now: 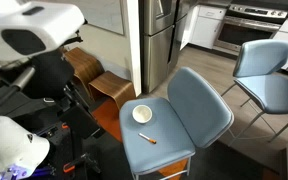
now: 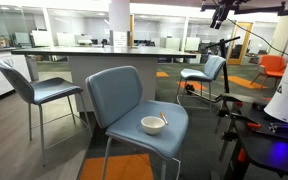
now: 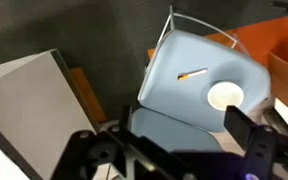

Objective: Pick up the pen from the chair and put it in the bowl.

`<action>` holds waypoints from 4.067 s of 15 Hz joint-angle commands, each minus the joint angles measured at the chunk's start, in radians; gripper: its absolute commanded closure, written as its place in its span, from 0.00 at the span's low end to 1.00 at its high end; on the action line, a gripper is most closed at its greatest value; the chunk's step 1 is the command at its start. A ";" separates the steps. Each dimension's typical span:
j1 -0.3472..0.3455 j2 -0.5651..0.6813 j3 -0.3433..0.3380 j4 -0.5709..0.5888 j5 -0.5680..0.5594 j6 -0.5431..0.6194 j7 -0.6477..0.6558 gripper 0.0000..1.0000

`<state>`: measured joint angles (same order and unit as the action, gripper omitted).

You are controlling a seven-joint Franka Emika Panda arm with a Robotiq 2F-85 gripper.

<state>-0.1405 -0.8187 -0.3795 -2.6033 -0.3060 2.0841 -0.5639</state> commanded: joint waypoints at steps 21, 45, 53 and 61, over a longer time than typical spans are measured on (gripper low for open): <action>0.113 0.652 0.287 0.003 0.277 0.509 0.631 0.00; -0.106 1.700 0.451 0.558 0.813 0.827 0.744 0.00; -0.111 1.795 0.441 0.656 0.789 0.797 0.744 0.25; -0.089 1.811 0.407 0.665 0.759 0.782 0.759 0.89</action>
<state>-0.2482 0.9963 0.0475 -1.9461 0.4780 2.8946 0.1621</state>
